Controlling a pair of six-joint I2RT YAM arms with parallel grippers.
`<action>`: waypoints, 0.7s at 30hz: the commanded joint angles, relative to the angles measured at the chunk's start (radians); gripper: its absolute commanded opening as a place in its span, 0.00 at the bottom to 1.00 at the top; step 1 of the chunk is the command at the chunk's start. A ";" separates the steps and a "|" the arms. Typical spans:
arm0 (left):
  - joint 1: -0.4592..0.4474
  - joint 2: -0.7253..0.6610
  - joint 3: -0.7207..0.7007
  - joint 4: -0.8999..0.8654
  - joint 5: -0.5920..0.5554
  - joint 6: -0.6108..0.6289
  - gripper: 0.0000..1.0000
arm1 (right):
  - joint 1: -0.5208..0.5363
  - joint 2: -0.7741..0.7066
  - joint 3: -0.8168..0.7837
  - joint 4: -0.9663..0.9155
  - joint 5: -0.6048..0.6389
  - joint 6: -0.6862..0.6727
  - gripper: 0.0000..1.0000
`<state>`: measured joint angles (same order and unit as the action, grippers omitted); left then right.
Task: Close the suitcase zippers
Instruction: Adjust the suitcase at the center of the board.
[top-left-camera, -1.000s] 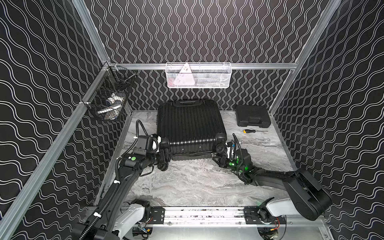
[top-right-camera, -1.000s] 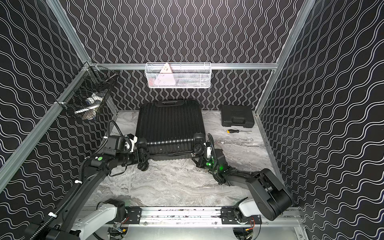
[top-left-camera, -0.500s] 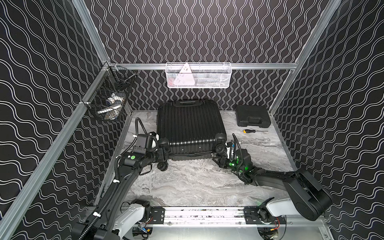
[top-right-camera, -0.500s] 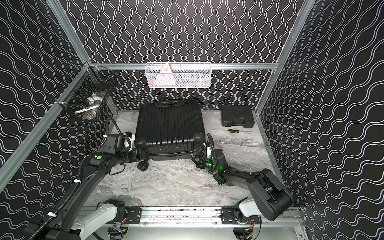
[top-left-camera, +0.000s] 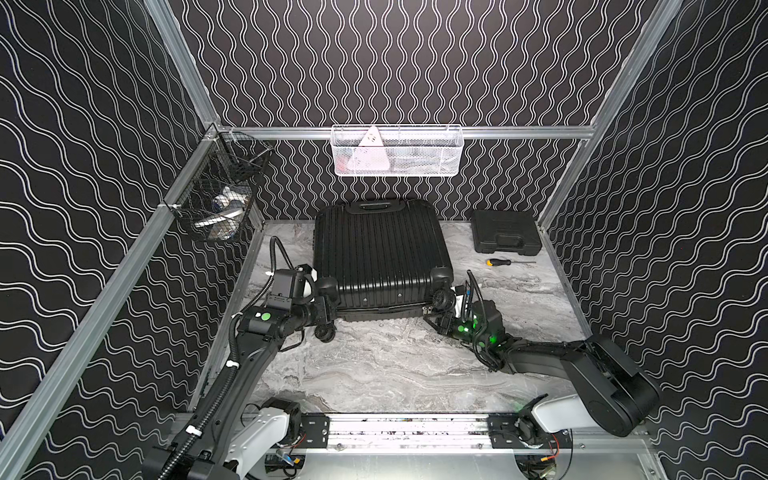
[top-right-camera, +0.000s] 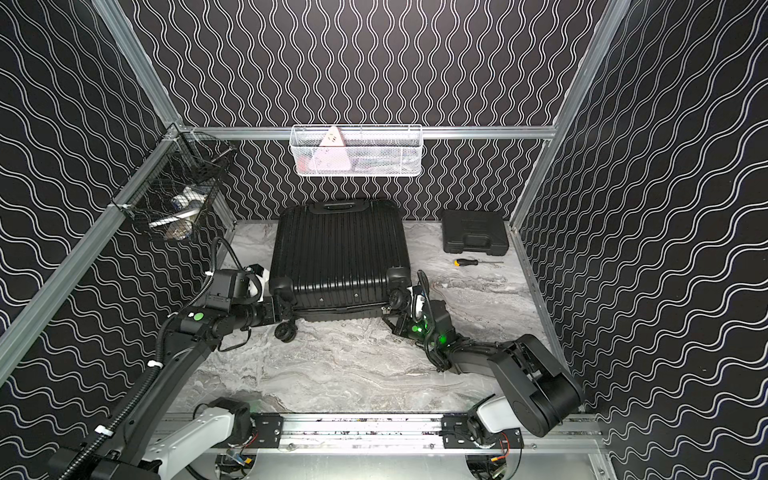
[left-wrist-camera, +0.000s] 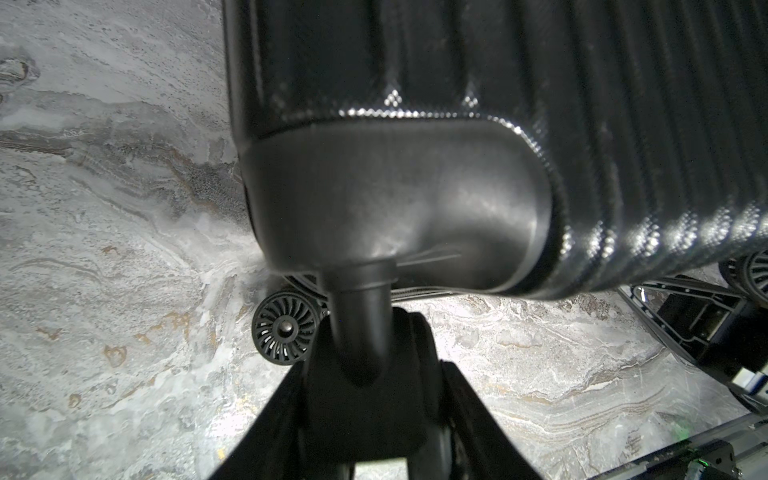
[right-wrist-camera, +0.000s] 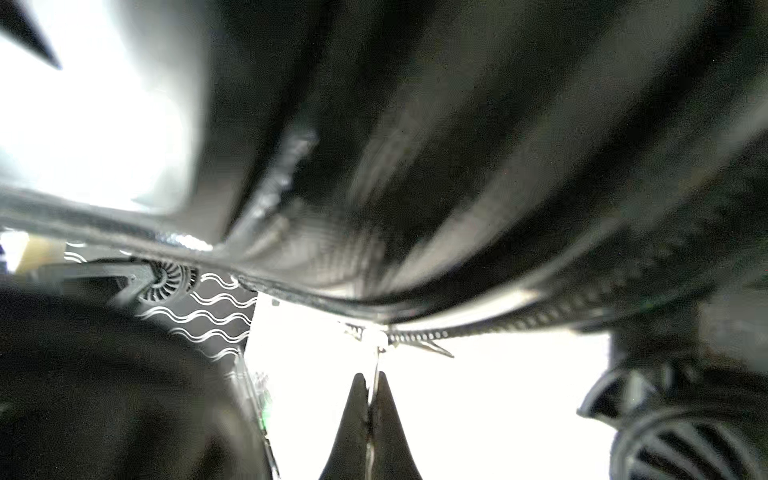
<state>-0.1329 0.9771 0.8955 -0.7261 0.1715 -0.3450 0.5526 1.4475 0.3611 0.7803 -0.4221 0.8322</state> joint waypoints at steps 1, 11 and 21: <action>-0.001 -0.002 0.003 0.038 0.068 0.014 0.39 | 0.017 0.007 0.001 0.148 -0.071 0.037 0.00; -0.002 -0.007 0.009 0.028 0.064 0.018 0.41 | 0.029 0.031 -0.008 0.178 -0.060 0.046 0.00; -0.001 -0.008 0.025 0.019 0.062 0.035 0.55 | 0.027 -0.026 -0.014 0.029 0.019 -0.029 0.00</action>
<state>-0.1322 0.9730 0.9051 -0.7341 0.1650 -0.3397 0.5751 1.4395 0.3466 0.7998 -0.3809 0.8482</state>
